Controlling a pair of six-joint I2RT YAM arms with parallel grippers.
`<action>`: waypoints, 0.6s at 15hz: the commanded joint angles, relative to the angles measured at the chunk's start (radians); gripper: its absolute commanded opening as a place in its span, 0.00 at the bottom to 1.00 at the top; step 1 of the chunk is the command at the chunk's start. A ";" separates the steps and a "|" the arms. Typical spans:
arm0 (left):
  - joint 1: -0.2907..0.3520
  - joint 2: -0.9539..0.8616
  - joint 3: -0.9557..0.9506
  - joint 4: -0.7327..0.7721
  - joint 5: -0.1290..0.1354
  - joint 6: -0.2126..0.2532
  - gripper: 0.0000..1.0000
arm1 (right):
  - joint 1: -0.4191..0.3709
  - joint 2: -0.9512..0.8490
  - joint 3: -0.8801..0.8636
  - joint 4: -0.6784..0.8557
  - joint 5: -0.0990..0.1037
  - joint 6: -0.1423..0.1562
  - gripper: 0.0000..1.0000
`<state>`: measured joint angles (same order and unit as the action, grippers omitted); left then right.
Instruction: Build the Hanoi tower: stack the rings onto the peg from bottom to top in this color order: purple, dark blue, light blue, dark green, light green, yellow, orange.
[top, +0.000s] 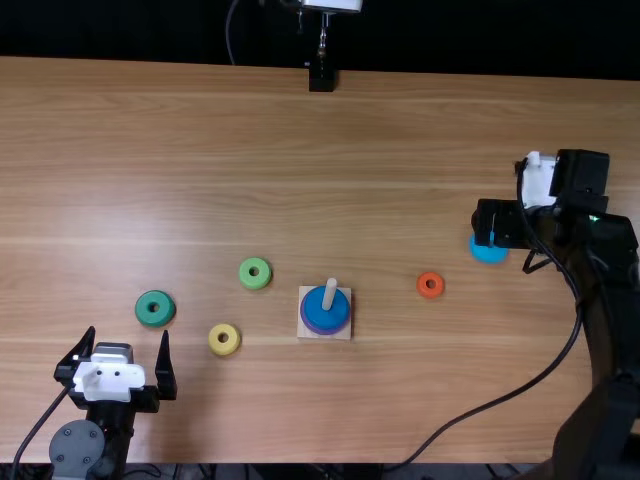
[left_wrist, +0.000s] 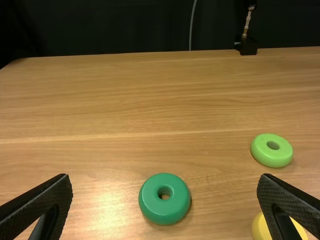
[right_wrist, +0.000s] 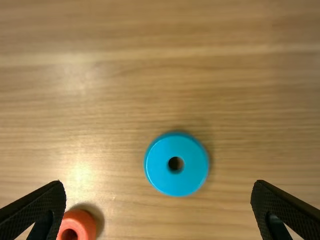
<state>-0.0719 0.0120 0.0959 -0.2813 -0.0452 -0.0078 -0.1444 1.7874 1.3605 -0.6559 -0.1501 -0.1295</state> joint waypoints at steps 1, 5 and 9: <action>0.000 -0.012 -0.055 -0.011 -0.006 -0.007 1.00 | 0.005 0.036 -0.015 -0.002 -0.023 -0.005 1.00; 0.000 -0.012 -0.055 -0.011 -0.006 -0.007 1.00 | 0.009 0.115 -0.009 0.000 -0.023 -0.001 1.00; 0.000 -0.012 -0.055 -0.011 -0.006 -0.007 1.00 | 0.012 0.176 0.003 0.000 -0.023 0.004 1.00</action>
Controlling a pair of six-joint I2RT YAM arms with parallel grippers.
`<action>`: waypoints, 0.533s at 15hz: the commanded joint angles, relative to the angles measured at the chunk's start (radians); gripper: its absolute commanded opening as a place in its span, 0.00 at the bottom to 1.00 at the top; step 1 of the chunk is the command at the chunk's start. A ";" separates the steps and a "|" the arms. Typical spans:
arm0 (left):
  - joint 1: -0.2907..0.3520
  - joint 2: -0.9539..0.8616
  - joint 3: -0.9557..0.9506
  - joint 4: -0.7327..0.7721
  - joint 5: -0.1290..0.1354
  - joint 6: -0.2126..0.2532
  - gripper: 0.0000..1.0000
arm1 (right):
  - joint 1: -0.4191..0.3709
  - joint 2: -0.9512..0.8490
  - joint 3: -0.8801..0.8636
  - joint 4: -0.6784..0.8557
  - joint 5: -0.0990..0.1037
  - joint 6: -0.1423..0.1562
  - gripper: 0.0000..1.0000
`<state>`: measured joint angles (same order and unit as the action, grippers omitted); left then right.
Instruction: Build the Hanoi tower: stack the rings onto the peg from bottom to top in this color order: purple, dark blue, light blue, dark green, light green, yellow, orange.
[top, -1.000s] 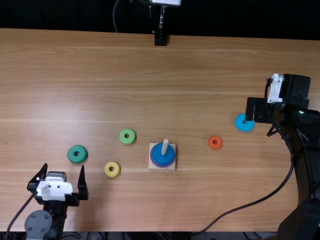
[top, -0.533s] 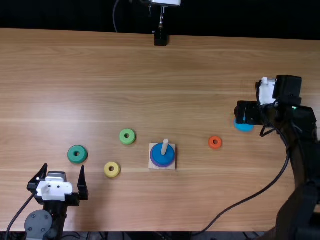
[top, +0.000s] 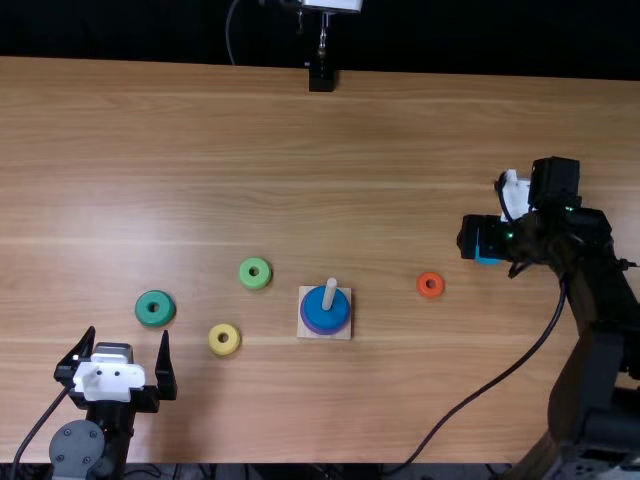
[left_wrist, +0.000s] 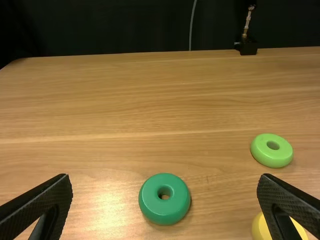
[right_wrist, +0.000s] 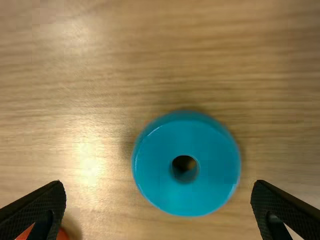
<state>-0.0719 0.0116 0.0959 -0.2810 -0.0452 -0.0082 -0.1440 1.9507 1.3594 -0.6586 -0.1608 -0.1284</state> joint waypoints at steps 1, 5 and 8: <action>0.000 -0.012 -0.055 -0.012 -0.006 -0.007 1.00 | 0.012 0.020 0.006 0.002 -0.012 0.003 1.00; 0.000 -0.012 -0.055 -0.012 -0.006 -0.007 1.00 | 0.012 0.056 0.015 0.004 -0.010 0.003 1.00; 0.000 -0.012 -0.055 -0.012 -0.006 -0.007 1.00 | 0.012 0.059 0.027 0.013 -0.010 0.003 1.00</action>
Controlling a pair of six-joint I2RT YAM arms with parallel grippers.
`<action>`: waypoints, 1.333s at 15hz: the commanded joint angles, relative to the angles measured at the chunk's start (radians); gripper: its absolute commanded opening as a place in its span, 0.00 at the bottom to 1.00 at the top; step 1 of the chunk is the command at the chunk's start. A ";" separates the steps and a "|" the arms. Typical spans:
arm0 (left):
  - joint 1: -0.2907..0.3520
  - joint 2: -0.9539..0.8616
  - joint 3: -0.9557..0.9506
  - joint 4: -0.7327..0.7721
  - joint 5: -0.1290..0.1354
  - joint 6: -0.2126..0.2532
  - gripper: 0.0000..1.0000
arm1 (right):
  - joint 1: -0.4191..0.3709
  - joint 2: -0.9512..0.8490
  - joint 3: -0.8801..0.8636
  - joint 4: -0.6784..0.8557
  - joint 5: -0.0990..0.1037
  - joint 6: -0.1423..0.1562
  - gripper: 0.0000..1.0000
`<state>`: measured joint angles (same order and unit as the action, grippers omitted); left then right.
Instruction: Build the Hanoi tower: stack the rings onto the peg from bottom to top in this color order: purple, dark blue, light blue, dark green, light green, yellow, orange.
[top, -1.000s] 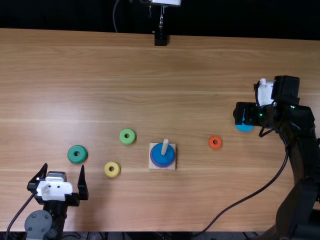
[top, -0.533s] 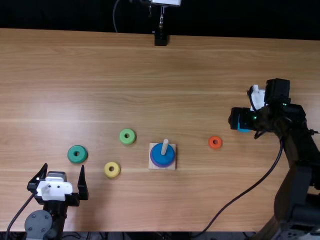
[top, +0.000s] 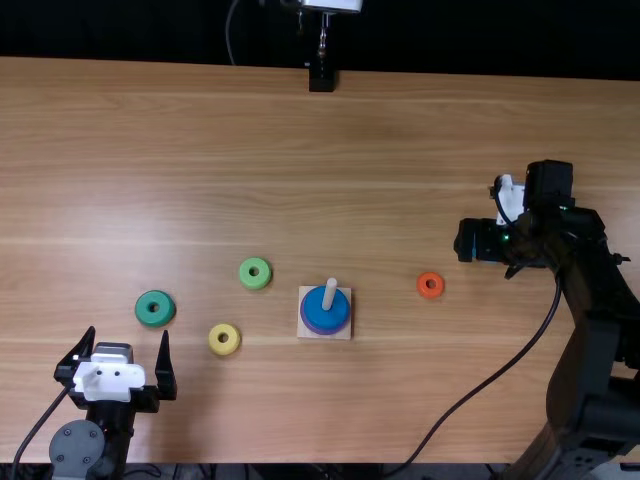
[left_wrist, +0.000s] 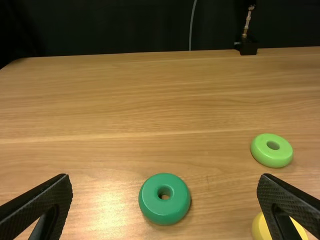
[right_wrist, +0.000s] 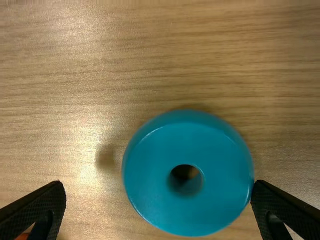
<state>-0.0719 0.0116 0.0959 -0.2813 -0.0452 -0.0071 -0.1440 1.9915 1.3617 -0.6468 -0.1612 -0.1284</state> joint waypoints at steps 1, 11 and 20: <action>0.000 -0.012 -0.055 -0.011 -0.006 -0.008 1.00 | 0.012 0.018 0.027 0.005 -0.008 0.003 1.00; 0.000 -0.012 -0.055 -0.011 -0.006 -0.008 1.00 | 0.017 0.063 0.054 0.005 -0.008 0.005 0.77; 0.000 -0.012 -0.055 -0.011 -0.006 -0.008 1.00 | 0.021 0.052 0.120 -0.013 -0.017 -0.006 0.00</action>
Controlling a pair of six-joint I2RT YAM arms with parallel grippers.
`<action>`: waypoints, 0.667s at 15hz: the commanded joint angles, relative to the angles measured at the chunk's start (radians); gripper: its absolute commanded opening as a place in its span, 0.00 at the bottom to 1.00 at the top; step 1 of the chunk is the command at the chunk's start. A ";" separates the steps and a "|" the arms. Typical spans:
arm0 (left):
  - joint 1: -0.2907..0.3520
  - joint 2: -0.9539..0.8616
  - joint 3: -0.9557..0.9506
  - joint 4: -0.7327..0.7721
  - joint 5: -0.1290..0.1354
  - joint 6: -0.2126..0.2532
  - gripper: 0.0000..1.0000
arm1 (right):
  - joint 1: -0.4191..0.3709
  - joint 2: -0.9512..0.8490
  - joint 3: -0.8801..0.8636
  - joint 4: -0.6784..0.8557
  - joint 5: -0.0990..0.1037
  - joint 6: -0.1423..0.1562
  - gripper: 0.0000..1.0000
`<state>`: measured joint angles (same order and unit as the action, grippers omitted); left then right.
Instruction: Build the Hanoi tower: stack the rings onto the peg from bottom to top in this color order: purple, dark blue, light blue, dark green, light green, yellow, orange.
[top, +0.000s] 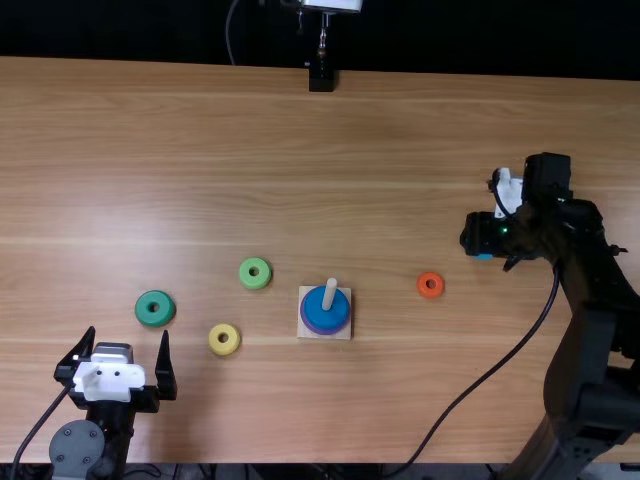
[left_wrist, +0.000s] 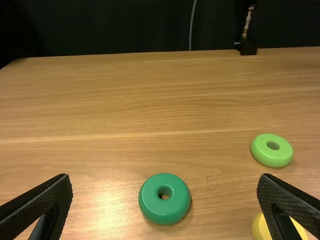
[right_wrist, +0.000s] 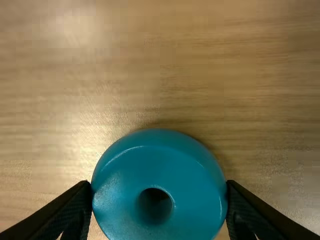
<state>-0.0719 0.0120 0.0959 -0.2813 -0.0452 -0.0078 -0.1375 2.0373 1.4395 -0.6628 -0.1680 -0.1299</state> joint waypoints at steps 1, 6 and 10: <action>0.000 -0.012 -0.055 -0.011 -0.006 -0.007 1.00 | 0.016 0.004 0.058 -0.003 -0.011 -0.010 0.00; 0.000 -0.012 -0.055 -0.011 -0.006 -0.007 1.00 | 0.133 -0.071 0.226 -0.349 -0.011 -0.010 0.00; 0.000 -0.012 -0.055 -0.011 -0.006 -0.007 1.00 | 0.251 -0.077 0.423 -0.634 -0.014 -0.073 0.00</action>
<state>-0.0719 0.0116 0.0959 -0.2810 -0.0448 -0.0078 0.1017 2.0037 1.8236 -1.2942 -0.1688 -0.1776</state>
